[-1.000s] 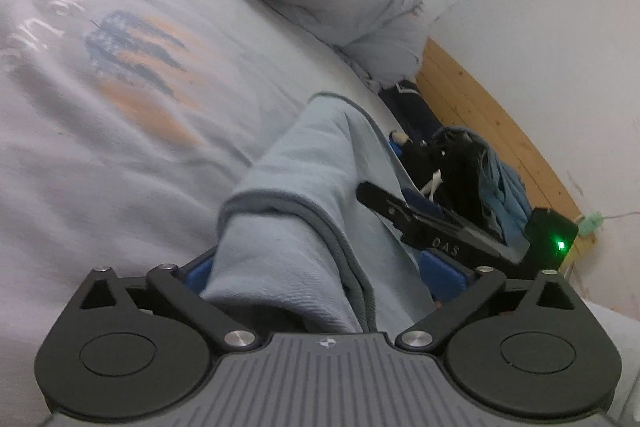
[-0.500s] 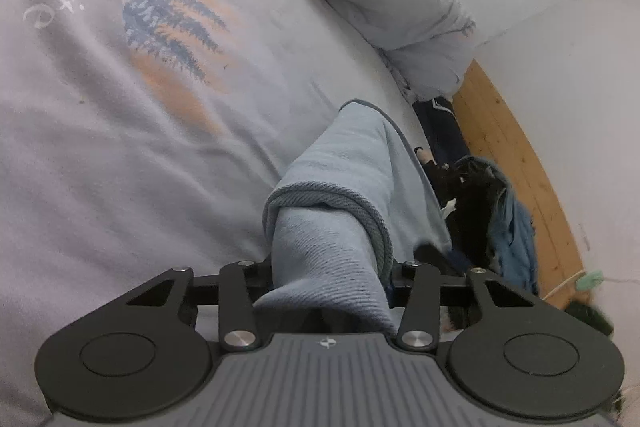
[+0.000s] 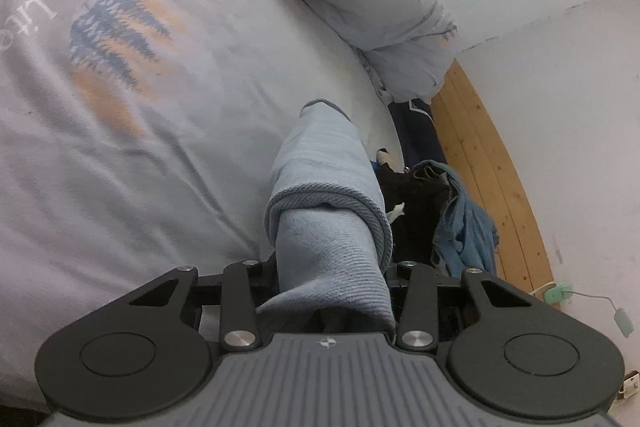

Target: Fold clothes

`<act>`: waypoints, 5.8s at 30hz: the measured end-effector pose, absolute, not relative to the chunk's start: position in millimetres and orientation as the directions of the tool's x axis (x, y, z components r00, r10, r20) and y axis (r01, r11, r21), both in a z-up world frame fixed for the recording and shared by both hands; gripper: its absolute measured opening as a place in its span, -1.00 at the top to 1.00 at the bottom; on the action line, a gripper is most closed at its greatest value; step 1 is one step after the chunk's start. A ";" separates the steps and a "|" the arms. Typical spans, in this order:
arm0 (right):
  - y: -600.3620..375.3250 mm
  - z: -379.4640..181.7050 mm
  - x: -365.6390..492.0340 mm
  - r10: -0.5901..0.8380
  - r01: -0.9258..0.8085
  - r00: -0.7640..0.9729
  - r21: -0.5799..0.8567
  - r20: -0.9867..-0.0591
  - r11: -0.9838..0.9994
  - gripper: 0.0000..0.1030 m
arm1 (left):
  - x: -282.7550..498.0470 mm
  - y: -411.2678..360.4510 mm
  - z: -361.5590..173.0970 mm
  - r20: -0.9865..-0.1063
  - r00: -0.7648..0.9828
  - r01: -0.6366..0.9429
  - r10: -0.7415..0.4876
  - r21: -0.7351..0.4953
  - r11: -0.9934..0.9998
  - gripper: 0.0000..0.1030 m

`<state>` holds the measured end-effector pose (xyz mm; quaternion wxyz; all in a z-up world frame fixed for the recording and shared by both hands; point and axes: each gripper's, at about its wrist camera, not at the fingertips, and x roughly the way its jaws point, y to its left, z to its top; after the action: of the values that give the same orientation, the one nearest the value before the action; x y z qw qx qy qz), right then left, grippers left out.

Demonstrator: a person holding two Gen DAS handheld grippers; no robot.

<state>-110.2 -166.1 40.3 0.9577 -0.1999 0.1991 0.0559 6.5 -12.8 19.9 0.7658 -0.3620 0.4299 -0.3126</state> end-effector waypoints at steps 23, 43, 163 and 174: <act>-229.0 44.1 -95.4 -0.128 -0.101 0.891 -0.464 -0.436 0.880 0.26 | 4.2 -42.1 62.8 -0.430 0.429 0.176 -0.794 -0.823 0.540 0.23; -337.2 180.9 -104.5 -0.210 0.098 0.972 -0.626 -0.107 0.773 0.35 | -12.5 -136.5 205.2 -0.183 0.437 0.500 -0.880 -0.764 0.408 0.23; -278.0 15.5 -39.4 0.032 0.008 0.721 0.054 -0.693 0.999 -1.00 | -30.4 -60.8 -9.0 -0.596 0.787 0.117 -0.158 -0.107 0.987 -1.00; -272.1 3.7 -52.2 -0.004 0.023 0.670 0.015 -0.742 1.000 -1.00 | -39.9 -58.8 -17.2 -0.603 0.772 0.137 -0.200 -0.150 0.979 -1.00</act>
<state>-52.2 -272.1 3.7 0.9137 0.0115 0.4061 -0.0072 -39.9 -58.8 -17.2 0.9401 -0.0486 0.3255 -0.0896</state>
